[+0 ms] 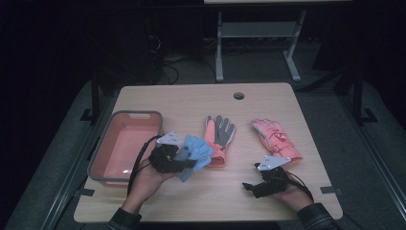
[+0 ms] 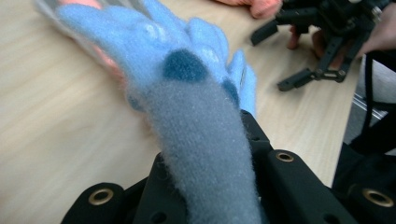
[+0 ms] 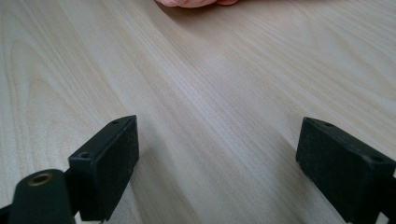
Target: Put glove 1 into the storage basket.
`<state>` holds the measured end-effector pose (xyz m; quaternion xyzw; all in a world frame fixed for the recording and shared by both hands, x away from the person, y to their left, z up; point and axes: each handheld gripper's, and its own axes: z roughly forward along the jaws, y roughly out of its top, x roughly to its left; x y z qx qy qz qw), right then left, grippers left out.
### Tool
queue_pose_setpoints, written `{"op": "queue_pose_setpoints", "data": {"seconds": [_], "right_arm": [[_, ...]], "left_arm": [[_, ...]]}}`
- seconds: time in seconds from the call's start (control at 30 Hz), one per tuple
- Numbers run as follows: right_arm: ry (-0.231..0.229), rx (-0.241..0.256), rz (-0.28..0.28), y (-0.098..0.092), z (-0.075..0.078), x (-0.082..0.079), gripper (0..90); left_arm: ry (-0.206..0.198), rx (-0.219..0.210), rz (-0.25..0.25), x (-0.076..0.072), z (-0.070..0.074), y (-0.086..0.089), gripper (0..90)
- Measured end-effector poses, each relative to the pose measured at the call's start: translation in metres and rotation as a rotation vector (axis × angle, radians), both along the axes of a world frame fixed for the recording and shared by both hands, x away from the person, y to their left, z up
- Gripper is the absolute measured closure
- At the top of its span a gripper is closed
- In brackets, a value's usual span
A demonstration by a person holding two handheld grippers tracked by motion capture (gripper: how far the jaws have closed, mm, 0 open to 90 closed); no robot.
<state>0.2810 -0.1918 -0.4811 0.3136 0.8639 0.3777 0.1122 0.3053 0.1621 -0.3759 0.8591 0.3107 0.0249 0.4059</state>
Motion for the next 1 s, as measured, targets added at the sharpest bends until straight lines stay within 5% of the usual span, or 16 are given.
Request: {"op": "queue_pose_setpoints", "data": {"seconds": [0.4, 0.57, 0.8, 1.0], "right_arm": [[-0.002, 0.0, 0.001, 0.0, 0.0, 0.0, 12.5], [-0.001, 0.0, 0.001, 0.0, 0.0, 0.0, 12.5], [0.0, 0.0, 0.001, 0.0, 0.0, 0.0, 12.5], [0.0, -0.001, 0.001, 0.0, 0.0, 0.0, 12.5]], "left_arm": [[-0.051, -0.001, 0.126, 0.022, 0.032, 0.057, 76.1], [-0.051, 0.05, 0.176, 0.037, 0.04, 0.085, 76.1], [-0.04, 0.078, 0.246, 0.051, 0.038, 0.111, 76.0], [-0.02, 0.123, 0.314, 0.067, 0.023, 0.138, 75.9]]}}
